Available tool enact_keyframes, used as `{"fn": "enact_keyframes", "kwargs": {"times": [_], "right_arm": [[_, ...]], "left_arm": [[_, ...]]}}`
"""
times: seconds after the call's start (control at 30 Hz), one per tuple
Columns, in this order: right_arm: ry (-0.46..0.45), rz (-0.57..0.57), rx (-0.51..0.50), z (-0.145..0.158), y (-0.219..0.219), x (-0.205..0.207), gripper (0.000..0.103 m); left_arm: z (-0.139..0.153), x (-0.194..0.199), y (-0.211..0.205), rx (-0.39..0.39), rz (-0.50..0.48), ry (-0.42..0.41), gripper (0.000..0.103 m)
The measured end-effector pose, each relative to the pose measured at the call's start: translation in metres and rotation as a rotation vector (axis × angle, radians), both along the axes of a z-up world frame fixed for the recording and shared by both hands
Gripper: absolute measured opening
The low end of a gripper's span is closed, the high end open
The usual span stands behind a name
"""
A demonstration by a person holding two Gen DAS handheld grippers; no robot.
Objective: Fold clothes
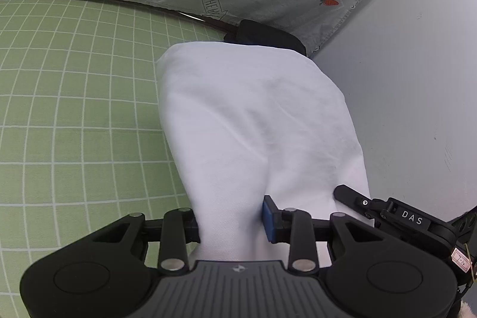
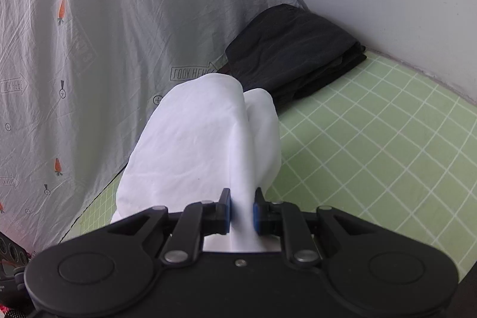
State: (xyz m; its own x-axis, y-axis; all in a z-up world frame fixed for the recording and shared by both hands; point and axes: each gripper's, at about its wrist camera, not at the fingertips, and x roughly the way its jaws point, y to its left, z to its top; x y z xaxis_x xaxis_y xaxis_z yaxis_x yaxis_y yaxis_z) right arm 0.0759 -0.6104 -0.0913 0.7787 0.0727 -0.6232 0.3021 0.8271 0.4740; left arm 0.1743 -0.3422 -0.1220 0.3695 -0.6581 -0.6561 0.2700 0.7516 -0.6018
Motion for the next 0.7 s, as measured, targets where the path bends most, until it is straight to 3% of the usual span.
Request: {"fn": "enact_keyframes", "kwargs": {"times": [0.2, 0.37, 0.43, 0.47, 0.5, 0.53, 0.57, 0.6, 0.7], "right_arm": [[-0.059, 0.058, -0.079, 0.033, -0.088, 0.05, 0.015], [-0.131, 0.119, -0.195, 0.066, -0.142, 0.113, 0.015], [-0.166, 0.139, -0.252, 0.075, -0.158, 0.145, 0.015], [-0.174, 0.147, -0.286, 0.076, -0.164, 0.164, 0.017], [-0.175, 0.154, -0.322, 0.075, -0.17, 0.184, 0.026], [-0.174, 0.155, -0.37, 0.071, -0.173, 0.204, 0.033], [-0.171, 0.152, -0.426, 0.065, -0.176, 0.224, 0.049], [-0.179, 0.155, -0.481, 0.059, -0.176, 0.24, 0.058], [-0.207, 0.193, -0.572, 0.039, -0.172, 0.269, 0.057]], "left_arm": [[0.027, 0.043, -0.089, -0.053, 0.057, -0.057, 0.035], [0.05, 0.102, -0.149, -0.08, 0.078, -0.13, 0.036], [0.051, 0.134, -0.171, -0.082, 0.094, -0.152, 0.038], [0.05, 0.151, -0.183, -0.07, 0.104, -0.16, 0.045], [0.046, 0.167, -0.194, -0.04, 0.114, -0.166, 0.057], [0.04, 0.178, -0.203, 0.004, 0.117, -0.17, 0.062], [0.032, 0.186, -0.209, 0.055, 0.117, -0.169, 0.067], [0.024, 0.193, -0.215, 0.105, 0.118, -0.169, 0.07], [0.001, 0.215, -0.233, 0.258, 0.118, -0.168, 0.071]]}}
